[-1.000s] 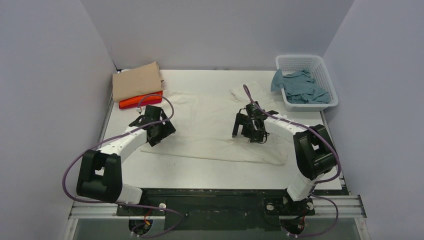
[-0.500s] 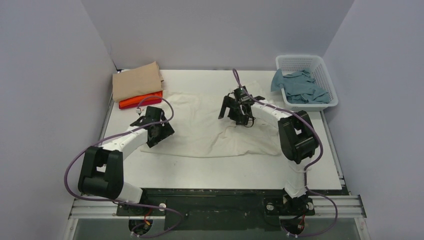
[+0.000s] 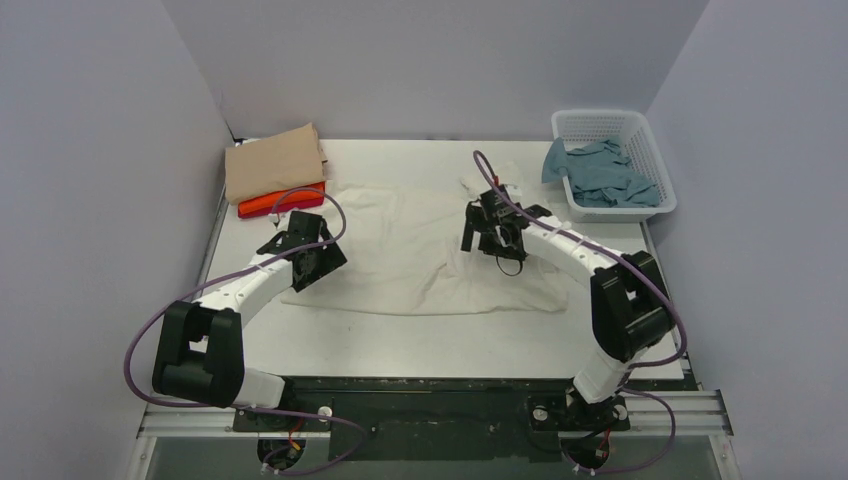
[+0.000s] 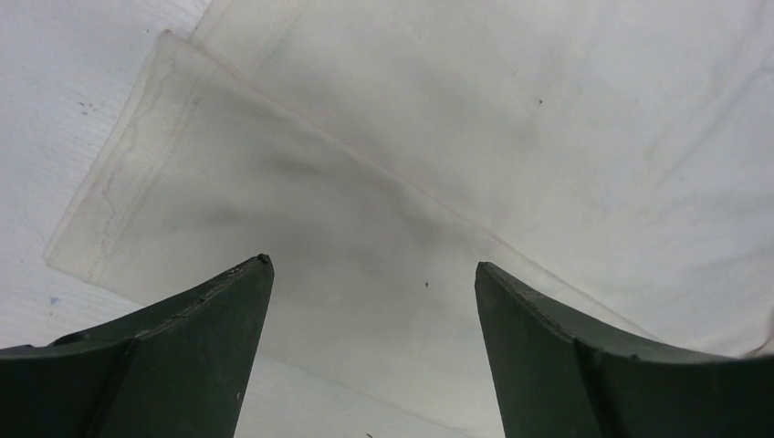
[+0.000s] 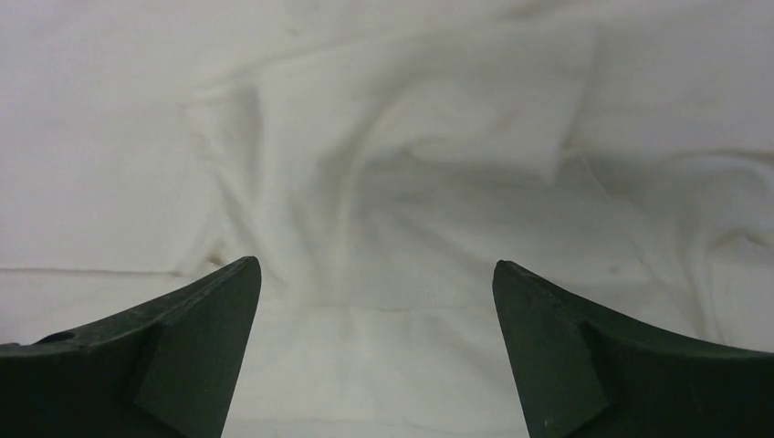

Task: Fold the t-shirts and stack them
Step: Fold the flattened tshirt in 1/3 of the way

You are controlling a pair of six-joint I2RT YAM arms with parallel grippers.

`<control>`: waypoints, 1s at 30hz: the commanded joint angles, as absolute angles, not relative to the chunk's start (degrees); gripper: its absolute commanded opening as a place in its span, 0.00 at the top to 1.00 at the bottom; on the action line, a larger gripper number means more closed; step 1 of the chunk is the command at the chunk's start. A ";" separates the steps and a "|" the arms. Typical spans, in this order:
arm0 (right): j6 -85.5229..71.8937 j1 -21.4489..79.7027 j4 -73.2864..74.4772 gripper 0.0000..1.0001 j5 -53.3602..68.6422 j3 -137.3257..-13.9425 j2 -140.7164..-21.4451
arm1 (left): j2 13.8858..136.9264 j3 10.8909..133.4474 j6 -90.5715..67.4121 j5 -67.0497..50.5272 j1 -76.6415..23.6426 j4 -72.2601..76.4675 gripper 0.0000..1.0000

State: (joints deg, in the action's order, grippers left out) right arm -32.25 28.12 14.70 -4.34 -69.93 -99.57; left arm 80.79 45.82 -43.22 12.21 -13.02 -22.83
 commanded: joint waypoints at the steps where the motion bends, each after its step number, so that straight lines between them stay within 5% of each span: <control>1: -32.71 26.43 17.97 0.07 -8.22 -58.28 -92.45 | 81.68 47.07 -42.28 11.79 -12.72 -19.29 0.08; 14: -34.25 23.16 20.84 0.06 -4.89 -38.22 -81.28 | 82.13 35.54 -49.05 10.18 -13.86 -26.70 0.08; 30: -36.42 23.03 33.79 0.06 -4.36 -30.14 -64.00 | 46.24 25.76 -69.28 13.39 -28.28 -49.82 0.08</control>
